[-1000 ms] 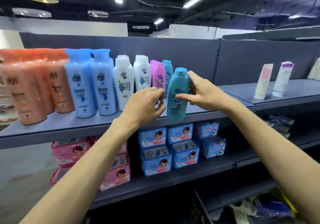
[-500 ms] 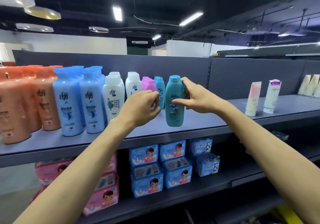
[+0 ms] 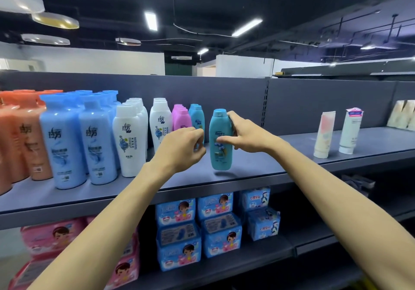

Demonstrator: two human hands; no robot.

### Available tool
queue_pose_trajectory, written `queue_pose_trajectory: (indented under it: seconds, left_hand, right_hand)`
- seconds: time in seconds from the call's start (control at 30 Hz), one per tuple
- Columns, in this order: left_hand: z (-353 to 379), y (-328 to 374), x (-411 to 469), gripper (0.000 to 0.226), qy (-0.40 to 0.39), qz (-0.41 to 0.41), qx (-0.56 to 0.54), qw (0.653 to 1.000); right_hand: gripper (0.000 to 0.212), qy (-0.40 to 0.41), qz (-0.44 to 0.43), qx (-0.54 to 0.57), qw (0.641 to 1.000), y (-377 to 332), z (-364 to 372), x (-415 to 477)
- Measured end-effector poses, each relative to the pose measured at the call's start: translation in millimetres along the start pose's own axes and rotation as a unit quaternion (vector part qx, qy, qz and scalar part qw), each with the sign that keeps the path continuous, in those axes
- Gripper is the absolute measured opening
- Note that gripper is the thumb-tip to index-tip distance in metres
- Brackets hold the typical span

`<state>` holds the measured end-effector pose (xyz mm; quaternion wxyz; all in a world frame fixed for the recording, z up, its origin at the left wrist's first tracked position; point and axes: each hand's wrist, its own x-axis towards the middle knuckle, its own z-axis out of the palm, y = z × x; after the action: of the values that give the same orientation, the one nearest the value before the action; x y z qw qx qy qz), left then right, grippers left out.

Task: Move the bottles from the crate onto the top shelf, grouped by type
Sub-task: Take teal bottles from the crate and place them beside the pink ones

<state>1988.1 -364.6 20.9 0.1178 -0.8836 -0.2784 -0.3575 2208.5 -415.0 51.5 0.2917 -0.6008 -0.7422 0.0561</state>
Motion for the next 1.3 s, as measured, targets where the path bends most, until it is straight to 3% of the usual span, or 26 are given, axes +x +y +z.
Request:
queue_pose_trajectory:
  seconds: [0.33, 0.6, 0.77, 1.3]
  left_hand:
    - [18.9, -1.3, 4.2, 0.011, -0.013, -0.024, 0.003, 1.0]
    - [42.3, -7.0, -9.2, 0.01, -0.019, -0.043, -0.005, 0.999]
    - [53.3, -15.7, -14.3, 0.011, -0.037, -0.044, 0.026, 0.998]
    - [79.8, -47.8, 14.9, 0.017, -0.043, -0.093, 0.107, 0.989]
  right_hand:
    - [0.036, -0.02, 0.022, 0.094, 0.995, 35.7, 15.9, 7.1]
    - [0.063, -0.034, 0.052, 0.061, 0.996, 63.8, 56.7, -15.1]
    - [0.065, 0.028, 0.061, 0.054, 0.996, 66.9, 65.4, -13.8]
    - [0.059, 0.048, 0.087, 0.084, 0.991, 85.1, 86.4, 55.9]
